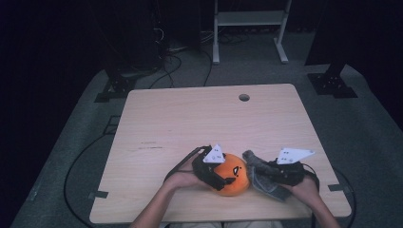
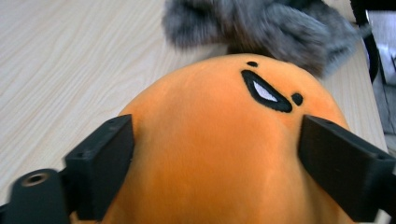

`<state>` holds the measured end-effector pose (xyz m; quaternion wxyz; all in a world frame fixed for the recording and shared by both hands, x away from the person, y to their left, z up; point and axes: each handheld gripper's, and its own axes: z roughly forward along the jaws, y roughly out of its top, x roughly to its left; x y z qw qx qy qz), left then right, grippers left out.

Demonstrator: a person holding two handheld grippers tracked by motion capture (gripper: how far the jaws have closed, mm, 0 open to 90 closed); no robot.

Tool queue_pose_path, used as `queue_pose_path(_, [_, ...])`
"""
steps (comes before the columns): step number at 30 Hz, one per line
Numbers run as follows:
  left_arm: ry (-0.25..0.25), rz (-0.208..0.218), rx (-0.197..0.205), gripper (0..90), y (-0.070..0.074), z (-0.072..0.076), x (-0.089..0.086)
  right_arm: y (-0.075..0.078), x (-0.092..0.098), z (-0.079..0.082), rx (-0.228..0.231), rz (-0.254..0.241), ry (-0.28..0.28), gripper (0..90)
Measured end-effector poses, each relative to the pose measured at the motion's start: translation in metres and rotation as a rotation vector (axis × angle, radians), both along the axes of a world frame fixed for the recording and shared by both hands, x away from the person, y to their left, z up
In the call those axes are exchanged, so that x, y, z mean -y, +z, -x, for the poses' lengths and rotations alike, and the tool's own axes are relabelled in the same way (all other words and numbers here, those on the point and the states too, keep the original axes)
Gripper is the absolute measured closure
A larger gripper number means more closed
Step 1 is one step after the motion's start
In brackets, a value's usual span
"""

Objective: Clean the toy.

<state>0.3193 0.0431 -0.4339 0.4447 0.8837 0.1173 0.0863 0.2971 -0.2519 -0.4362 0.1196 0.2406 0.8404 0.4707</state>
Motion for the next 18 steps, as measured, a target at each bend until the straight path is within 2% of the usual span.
queue_pose_path(4, [0.03,0.005,0.04,27.5,-0.002,0.007,-0.006,0.002,0.032,-0.002,0.002,-0.042,-0.097,74.3])
queue_pose_path(6, [0.048,0.0,0.061,32.6,-0.002,0.011,-0.004,0.0,0.046,-0.002,0.003,-0.037,-0.161,73.9])
queue_pose_path(9, [0.07,0.004,0.079,38.5,-0.002,0.014,-0.003,-0.009,0.062,-0.004,-0.024,-0.029,-0.219,73.3])
queue_pose_path(11, [0.087,0.012,0.076,42.0,0.001,0.016,-0.003,-0.016,0.068,-0.007,-0.056,-0.021,-0.244,72.1])
queue_pose_path(14, [0.084,0.029,0.066,44.4,0.004,0.015,-0.004,-0.026,0.069,-0.013,-0.091,-0.015,-0.258,66.3])
queue_pose_path(16, [0.085,0.055,0.042,45.1,0.007,0.012,-0.007,-0.027,0.069,-0.015,-0.096,-0.032,-0.274,55.4])
queue_pose_path(18, [0.087,0.077,0.032,45.5,0.011,0.011,-0.01,-0.025,0.071,-0.015,-0.094,-0.069,-0.292,47.7])
